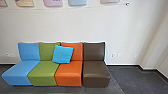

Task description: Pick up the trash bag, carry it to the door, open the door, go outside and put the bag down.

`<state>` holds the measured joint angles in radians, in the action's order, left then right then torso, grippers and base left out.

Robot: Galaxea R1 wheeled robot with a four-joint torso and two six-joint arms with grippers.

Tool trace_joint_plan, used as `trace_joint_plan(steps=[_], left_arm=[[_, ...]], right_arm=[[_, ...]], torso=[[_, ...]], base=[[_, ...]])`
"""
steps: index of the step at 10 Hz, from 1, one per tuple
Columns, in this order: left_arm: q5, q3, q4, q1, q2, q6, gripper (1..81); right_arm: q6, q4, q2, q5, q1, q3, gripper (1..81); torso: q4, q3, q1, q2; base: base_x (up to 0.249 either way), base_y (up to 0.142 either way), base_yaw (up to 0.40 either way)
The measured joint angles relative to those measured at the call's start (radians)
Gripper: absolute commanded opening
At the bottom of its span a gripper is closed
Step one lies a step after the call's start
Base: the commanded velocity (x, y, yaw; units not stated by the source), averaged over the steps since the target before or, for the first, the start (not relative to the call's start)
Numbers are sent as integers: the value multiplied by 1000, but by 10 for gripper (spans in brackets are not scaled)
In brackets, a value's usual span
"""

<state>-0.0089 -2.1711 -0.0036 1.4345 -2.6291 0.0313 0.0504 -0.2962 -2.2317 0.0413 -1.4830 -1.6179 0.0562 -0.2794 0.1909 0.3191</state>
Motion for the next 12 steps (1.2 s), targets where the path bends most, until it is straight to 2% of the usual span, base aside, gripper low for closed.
trace_joint_plan(steps=[2, 5, 10, 12], left_arm=[[43, 2, -26, -46, 0, 0, 811], [59, 2, -72, -73, -3, 0, 811], [69, -1, -97, -88, -2, 0, 811], [70, -1, -112, -104, -1, 0, 811]], right_arm=[[-1, -7, 32, 2, 23, 43, 811], [-1, -20, 53, -5, 29, 56, 811], [-6, -27, 74, -8, 29, 73, 811], [-6, -28, 73, -8, 28, 84, 811]], torso=[[0, -9, 46, 73], [0, -9, 112, 178], [0, -10, 229, 366], [0, -33, 269, 431]], base=[[0, 0, 0], [0, 0, 0], [0, 0, 0], [0, 0, 0]])
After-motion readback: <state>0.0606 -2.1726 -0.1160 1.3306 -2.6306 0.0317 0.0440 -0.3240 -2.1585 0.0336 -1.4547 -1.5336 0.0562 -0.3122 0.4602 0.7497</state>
